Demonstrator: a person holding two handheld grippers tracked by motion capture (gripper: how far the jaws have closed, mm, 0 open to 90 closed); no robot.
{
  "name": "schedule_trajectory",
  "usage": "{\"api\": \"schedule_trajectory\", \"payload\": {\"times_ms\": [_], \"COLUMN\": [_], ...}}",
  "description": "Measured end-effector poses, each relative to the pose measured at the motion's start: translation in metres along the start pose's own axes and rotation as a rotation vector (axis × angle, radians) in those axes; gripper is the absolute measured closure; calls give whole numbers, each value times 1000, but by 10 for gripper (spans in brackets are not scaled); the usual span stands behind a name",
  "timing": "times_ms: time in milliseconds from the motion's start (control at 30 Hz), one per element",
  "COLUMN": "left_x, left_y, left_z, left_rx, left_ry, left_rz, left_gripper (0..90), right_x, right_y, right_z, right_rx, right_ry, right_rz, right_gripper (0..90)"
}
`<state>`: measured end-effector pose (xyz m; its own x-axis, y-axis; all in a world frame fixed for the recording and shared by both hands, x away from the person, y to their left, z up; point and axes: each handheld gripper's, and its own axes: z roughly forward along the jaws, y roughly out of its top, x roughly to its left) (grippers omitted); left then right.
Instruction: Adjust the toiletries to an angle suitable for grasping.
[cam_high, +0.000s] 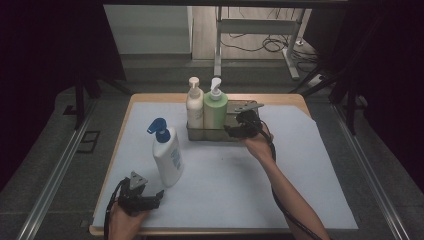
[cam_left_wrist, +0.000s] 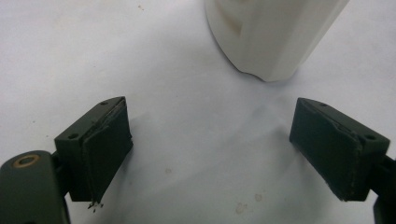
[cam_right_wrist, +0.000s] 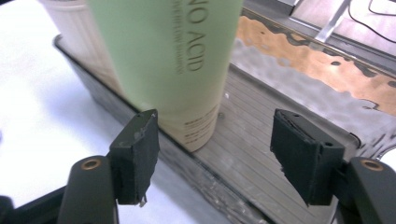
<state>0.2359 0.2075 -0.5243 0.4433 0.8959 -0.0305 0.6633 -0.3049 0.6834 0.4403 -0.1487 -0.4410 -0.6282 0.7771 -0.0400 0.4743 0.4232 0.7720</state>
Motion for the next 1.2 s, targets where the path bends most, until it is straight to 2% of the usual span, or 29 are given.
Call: {"api": "schedule_trajectory", "payload": {"times_ms": [233, 433, 533, 767, 867, 1033, 1200], "left_x": [0, 0, 0, 0, 0, 0, 0], "left_y": [0, 0, 0, 0, 0, 0, 0], "left_z": [0, 0, 0, 0, 0, 0, 0], "left_rx": [1, 0, 0, 0, 0, 1, 0], "left_ry": [0, 0, 0, 0, 0, 0, 0], "left_rz": [0, 0, 0, 0, 2, 1, 0], "left_gripper": [124, 124, 124, 124, 124, 124, 124], "right_x": [4, 8, 11, 15, 18, 23, 25], "right_y": [-6, -11, -14, -19, -22, -29, -38], "right_z": [-12, -23, -31, -47, -53, -62, -75], "right_rx": [-13, -19, -25, -9, -6, 22, 30], "right_ry": [22, 42, 39, 52, 48, 36, 27], "right_rz": [-35, -39, -62, -89, -103, -145, -169], "right_gripper": [248, 220, 201, 134, 108, 0, 0]}}
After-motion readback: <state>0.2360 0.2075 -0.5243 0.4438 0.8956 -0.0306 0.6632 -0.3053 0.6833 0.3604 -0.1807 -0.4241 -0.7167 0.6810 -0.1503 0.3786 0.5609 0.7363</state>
